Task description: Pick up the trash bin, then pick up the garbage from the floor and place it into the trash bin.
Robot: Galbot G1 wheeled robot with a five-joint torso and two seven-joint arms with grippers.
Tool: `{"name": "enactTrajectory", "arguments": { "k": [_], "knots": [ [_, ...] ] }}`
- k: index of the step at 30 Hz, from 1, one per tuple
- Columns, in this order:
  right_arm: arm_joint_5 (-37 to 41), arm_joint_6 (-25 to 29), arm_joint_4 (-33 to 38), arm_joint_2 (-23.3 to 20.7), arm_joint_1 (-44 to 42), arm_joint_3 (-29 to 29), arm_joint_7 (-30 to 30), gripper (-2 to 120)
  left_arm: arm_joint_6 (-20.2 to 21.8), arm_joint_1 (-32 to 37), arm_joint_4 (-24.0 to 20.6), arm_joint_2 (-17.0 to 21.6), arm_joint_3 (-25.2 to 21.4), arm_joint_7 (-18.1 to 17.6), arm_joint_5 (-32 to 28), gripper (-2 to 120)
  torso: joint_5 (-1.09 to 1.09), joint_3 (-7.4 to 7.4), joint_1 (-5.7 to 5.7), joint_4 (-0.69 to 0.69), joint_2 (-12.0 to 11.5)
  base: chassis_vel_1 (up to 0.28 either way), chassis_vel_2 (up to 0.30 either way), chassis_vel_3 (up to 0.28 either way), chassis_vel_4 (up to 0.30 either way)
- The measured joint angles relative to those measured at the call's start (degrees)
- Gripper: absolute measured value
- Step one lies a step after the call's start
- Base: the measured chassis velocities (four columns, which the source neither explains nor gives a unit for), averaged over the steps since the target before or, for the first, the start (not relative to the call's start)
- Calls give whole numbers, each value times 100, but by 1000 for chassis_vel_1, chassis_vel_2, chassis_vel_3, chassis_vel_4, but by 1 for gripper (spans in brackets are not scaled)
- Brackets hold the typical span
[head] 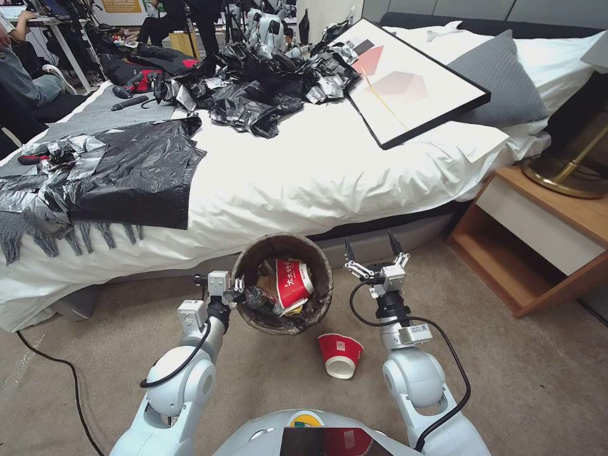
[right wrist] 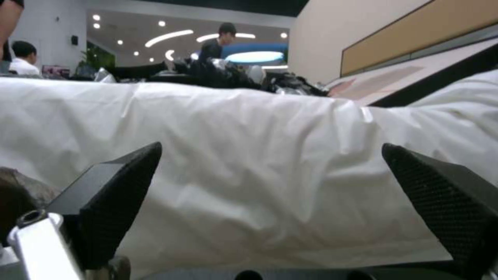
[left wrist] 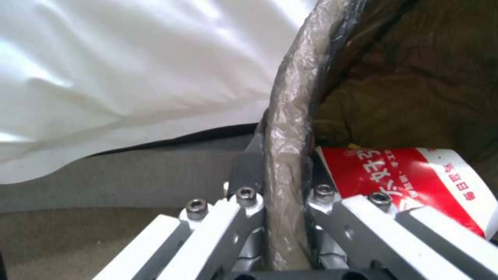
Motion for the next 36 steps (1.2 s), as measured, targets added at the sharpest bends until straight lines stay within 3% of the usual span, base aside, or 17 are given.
{"name": "enactTrajectory", "arguments": {
  "k": [5,8,12,15,25,36],
  "knots": [
    [224,-799,46,-79,-18,-9,202,100,-14,0,-21,7,-48,-1,-6,3,0,0,0,-1,0,0,0,0,0],
    [690,-2239,69,-257,-35,11,395,100,-19,3,-69,22,-113,-1,-19,3,0,0,0,0,0,0,0,0,0],
    [871,-2842,-3,-457,-32,63,363,100,-19,6,-93,43,-169,-2,-54,3,0,0,0,-1,0,0,0,0,0],
    [1085,-3398,-320,-903,6,57,278,100,-20,6,-102,67,-236,-2,-101,3,1,0,0,0,0,0,0,0,0],
    [906,-3482,-957,-1502,-100,-104,-180,100,-29,-17,-101,58,-216,-2,-104,3,2,0,0,0,0,0,0,0,0],
    [709,-3344,-1064,-1753,-211,-136,-599,100,-20,-30,-99,58,-191,-12,-107,3,0,0,0,-2,0,0,0,0,0]
  ]
}}
